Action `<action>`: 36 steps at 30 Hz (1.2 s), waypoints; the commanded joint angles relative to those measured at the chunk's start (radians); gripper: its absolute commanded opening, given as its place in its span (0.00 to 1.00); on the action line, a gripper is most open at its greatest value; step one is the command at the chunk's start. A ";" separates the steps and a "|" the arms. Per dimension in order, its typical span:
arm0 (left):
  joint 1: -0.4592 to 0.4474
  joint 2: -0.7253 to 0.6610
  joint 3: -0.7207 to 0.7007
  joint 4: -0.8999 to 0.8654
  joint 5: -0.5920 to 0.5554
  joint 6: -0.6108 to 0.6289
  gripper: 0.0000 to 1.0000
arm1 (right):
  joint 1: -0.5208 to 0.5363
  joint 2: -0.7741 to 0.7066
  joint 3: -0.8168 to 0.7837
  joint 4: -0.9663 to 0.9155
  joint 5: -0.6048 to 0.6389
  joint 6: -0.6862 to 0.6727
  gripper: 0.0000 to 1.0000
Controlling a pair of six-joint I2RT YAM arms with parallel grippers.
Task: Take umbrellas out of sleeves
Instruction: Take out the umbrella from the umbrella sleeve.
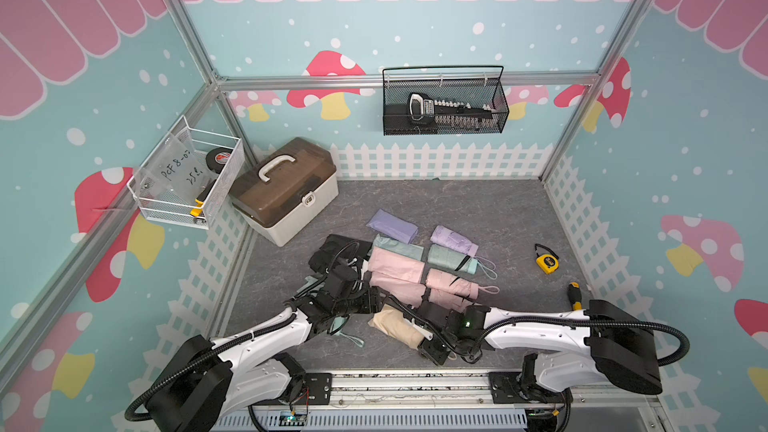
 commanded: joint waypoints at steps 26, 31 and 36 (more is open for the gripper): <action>-0.029 0.072 0.031 -0.024 -0.061 0.021 0.00 | 0.005 -0.008 -0.001 0.013 0.050 0.005 0.40; -0.027 0.030 0.039 -0.070 -0.104 0.044 0.00 | 0.005 -0.019 -0.004 -0.014 0.066 0.016 0.39; -0.026 0.019 0.032 -0.076 -0.109 0.042 0.00 | 0.005 -0.022 -0.014 -0.018 0.074 0.019 0.38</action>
